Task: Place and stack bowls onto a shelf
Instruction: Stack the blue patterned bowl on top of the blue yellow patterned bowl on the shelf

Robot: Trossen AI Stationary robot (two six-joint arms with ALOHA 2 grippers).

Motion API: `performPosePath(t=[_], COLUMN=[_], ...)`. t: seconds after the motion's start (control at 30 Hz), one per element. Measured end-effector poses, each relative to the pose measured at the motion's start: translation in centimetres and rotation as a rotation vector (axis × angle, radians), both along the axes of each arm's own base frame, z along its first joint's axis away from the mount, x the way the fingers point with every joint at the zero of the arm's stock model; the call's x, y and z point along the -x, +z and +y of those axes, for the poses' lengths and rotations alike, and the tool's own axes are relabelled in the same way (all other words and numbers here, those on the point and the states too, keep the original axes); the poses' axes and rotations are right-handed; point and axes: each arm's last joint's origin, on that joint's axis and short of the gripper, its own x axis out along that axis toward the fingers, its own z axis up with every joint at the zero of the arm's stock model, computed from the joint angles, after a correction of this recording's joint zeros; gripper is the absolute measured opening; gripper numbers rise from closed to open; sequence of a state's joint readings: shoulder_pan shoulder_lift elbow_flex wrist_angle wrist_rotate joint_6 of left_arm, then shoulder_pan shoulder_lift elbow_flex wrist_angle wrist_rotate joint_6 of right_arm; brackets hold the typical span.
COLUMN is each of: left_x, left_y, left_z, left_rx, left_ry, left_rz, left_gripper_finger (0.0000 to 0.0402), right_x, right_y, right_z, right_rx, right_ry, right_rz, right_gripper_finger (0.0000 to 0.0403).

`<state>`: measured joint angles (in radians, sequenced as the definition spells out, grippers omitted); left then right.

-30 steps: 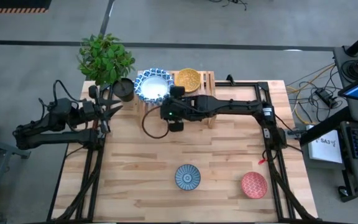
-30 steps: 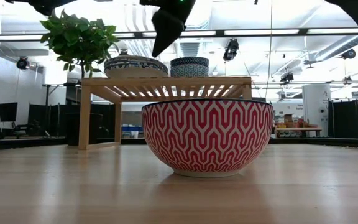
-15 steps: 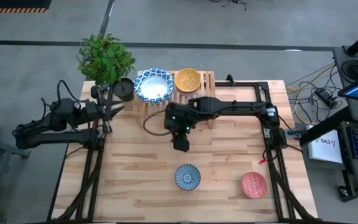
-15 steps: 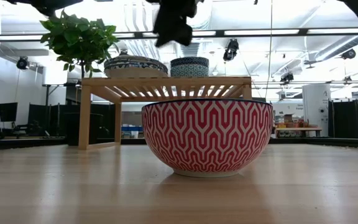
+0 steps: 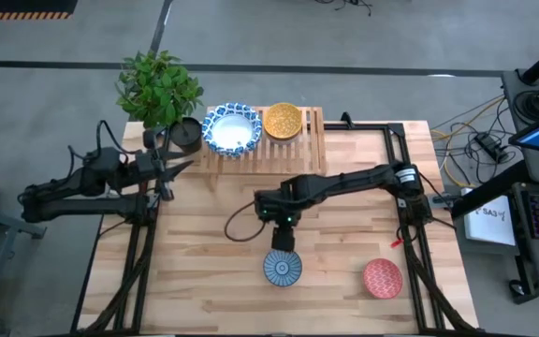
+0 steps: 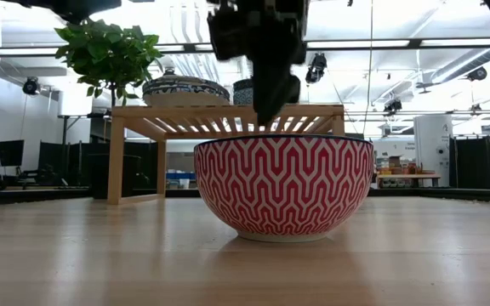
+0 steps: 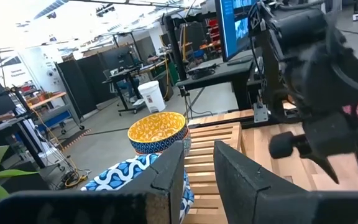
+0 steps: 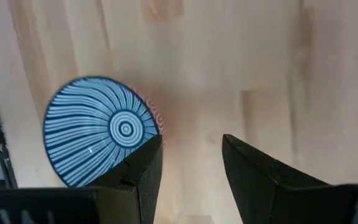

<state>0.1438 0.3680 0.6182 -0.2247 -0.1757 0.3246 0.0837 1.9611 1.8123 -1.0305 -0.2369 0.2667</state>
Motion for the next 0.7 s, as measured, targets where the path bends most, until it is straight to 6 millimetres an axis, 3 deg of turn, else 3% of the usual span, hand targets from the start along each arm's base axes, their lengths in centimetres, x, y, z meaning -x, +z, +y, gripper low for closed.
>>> performPosePath(t=[0.43,0.7], left_x=[-1.1,-1.1], left_y=[-0.1,-0.1], left_z=[0.2,0.2], left_rx=[-0.011,-0.011], left_ry=[0.000,0.000], left_rz=[0.029,0.029], left_gripper_finger=[0.0070,0.0070], right_x=[1.2,2.6], right_y=[-2.7,-5.0], right_z=[2.6,4.8], right_rx=[-0.078,-0.018], right_ry=[-0.130,-0.087], right_rz=[0.077,0.143], right_gripper_finger=[0.0155,0.0145])
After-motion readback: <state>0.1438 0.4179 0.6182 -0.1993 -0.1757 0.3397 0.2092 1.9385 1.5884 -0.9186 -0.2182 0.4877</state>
